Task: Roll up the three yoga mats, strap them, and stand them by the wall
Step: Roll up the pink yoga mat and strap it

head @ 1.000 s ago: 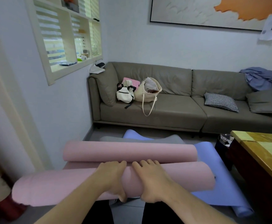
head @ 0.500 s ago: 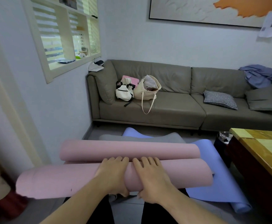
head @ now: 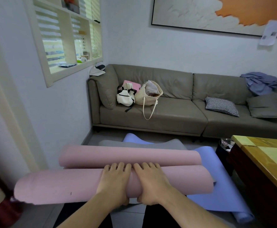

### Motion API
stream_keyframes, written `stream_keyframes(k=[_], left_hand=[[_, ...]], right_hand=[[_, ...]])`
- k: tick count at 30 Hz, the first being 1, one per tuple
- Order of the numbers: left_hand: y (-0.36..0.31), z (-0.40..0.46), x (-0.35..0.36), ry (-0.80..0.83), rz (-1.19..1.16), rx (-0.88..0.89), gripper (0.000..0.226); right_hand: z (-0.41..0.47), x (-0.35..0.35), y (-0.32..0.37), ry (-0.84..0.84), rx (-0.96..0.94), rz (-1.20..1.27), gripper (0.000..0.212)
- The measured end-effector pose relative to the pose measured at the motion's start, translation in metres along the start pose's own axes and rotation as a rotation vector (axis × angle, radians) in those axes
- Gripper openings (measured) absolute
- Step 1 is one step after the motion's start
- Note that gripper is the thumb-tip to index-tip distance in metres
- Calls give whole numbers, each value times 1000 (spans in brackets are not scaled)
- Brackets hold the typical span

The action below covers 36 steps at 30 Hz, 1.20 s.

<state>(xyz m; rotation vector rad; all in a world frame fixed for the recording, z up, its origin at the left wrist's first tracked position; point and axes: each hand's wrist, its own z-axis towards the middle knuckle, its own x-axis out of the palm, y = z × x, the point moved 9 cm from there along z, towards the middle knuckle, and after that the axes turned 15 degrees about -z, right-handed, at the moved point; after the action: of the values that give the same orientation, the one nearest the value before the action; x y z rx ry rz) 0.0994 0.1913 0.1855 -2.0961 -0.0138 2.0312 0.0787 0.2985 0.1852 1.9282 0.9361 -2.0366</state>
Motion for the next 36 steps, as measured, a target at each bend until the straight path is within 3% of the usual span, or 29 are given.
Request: stream_keyframes(k=[11,18,22,36], left_hand=[[1,3,-2,25,-10,5,96],[2,1,-1,37,6,0,94],[-1,0,-3,32,10,9,89],[-2,-2,-2,44,27,14,87]], right_hand=[[5,0,-5,107,-5,122,85],[12,2,-16,205,42,330,59],[13,-1,-17,169,66,251,47],[30,6,-31,317,199,289,54]])
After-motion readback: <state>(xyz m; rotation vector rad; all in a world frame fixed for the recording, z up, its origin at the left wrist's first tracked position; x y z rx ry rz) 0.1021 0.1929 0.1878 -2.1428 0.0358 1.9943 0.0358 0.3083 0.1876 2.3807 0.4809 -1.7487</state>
